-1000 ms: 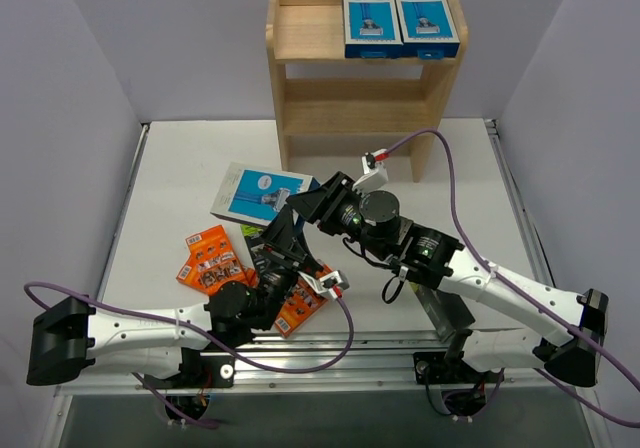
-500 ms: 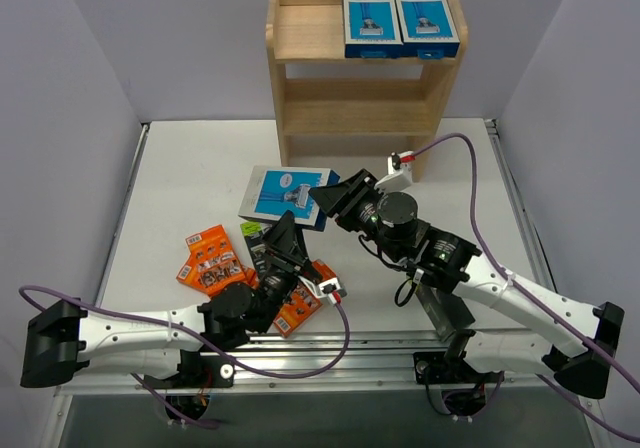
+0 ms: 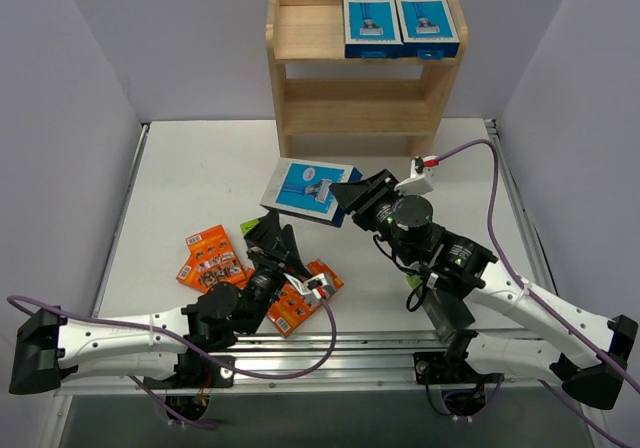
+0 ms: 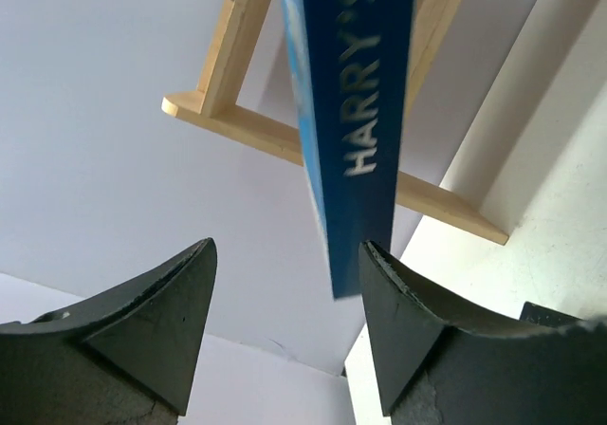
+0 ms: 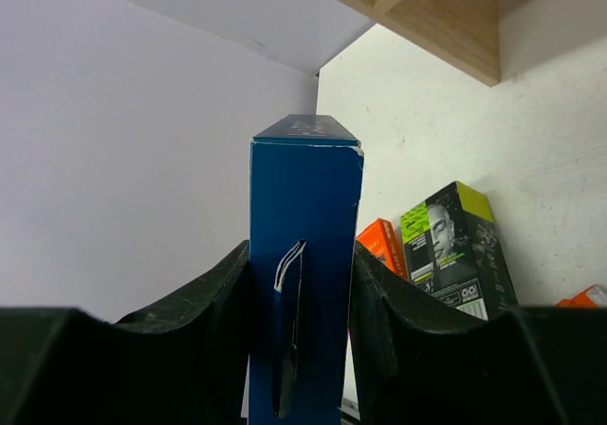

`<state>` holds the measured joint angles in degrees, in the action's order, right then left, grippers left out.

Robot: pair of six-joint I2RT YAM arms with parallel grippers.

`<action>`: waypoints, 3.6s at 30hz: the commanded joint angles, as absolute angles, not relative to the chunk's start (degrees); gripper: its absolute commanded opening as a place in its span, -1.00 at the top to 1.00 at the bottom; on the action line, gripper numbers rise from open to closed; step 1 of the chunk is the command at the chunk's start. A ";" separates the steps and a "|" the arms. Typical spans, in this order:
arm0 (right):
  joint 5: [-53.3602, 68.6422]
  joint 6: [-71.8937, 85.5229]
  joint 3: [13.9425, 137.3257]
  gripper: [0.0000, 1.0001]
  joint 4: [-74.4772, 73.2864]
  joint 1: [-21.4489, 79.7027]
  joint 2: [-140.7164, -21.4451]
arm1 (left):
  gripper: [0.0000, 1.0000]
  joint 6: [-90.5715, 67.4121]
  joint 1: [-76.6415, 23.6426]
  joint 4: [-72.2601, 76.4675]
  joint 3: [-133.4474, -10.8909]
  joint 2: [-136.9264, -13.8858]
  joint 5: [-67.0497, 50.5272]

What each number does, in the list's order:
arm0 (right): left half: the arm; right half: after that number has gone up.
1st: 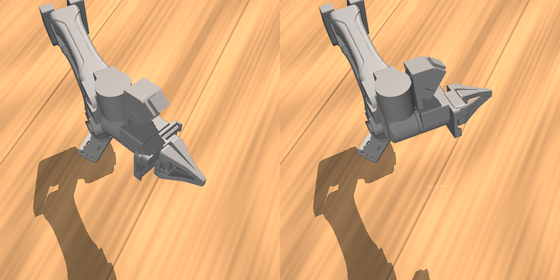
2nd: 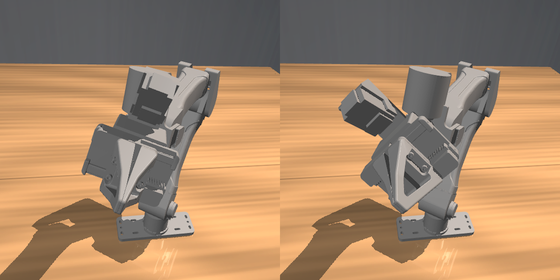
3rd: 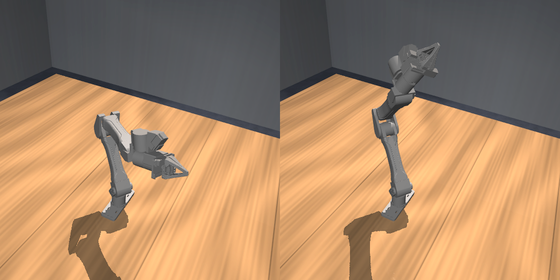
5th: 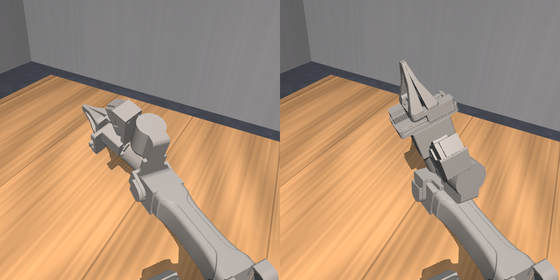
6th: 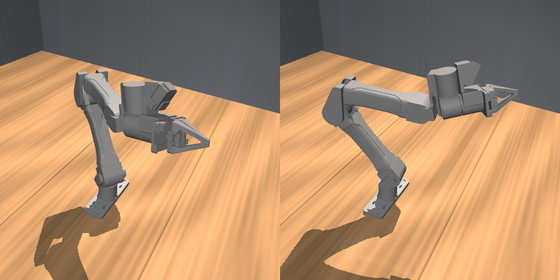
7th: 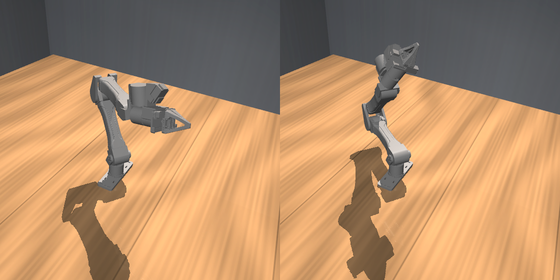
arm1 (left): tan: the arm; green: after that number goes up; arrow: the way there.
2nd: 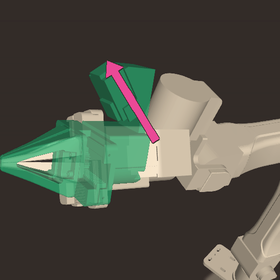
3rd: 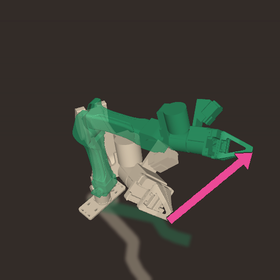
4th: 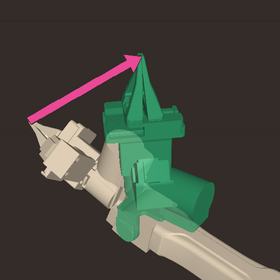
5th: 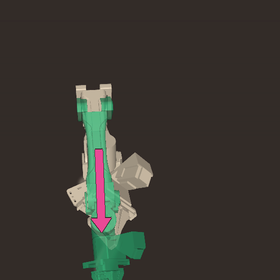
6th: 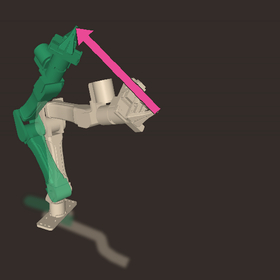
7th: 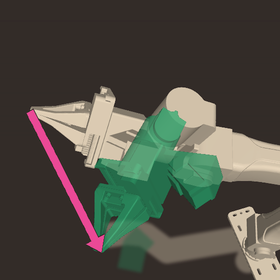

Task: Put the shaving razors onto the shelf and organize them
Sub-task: Place the shaving razor onto shelf

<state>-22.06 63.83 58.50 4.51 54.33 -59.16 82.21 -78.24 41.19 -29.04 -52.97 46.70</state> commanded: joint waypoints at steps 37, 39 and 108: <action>-37.87 47.37 90.96 1.00 21.27 50.10 -74.61 | 0.14 58.80 -71.72 45.26 -28.92 -34.80 48.69; -41.11 47.11 91.67 1.00 22.67 50.10 -75.49 | 0.07 58.28 -71.63 44.91 -28.83 -34.72 48.43; -30.06 58.10 112.32 0.00 26.63 42.45 -108.45 | 0.10 52.47 -75.85 36.91 -26.89 -25.66 44.03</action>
